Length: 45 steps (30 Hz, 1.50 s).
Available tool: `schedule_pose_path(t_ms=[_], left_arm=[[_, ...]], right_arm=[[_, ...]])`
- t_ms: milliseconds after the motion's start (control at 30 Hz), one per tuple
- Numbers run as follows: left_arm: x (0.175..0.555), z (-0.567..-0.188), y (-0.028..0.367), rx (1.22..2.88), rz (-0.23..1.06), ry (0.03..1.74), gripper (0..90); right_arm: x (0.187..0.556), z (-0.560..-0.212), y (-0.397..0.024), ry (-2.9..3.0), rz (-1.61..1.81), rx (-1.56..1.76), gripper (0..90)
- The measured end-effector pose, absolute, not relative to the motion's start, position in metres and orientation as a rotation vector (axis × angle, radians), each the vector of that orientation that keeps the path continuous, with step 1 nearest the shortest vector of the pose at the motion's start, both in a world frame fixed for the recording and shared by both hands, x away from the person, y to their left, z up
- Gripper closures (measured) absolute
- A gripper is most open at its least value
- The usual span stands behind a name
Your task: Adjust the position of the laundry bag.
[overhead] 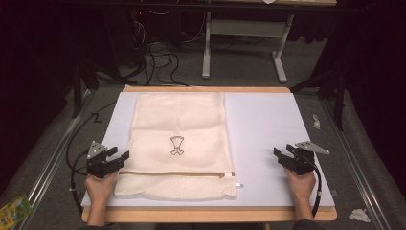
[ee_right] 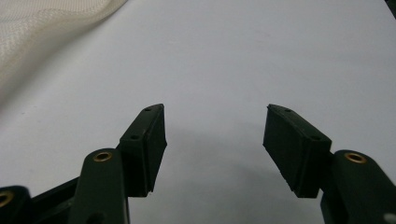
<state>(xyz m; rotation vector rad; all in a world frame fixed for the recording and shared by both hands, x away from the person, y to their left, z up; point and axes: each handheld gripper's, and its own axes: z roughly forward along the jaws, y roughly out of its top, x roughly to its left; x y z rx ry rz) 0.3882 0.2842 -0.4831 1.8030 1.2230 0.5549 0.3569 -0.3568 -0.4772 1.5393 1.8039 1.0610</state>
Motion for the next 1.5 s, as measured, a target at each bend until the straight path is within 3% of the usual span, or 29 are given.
schedule_pose_path(t_ms=[300,633,1033,1500], left_arm=[[0.3859,-0.4827,0.2852,1.775,0.580,1.227,43.3],[0.3877,-0.4830,0.2880,1.758,0.552,1.253,37.2],[0.3873,-0.4830,0.2897,1.742,0.545,1.251,36.6],[0.3933,-0.4829,0.2867,1.796,0.526,1.276,35.7]], right_arm=[[0.3576,-0.4773,-0.3561,1.814,1.054,1.537,40.0],[0.3584,-0.4773,-0.3559,1.834,1.055,1.543,42.0],[0.3570,-0.4770,-0.3579,1.808,1.074,1.554,43.4],[0.3579,-0.4762,-0.3570,1.813,1.033,1.554,39.9]])
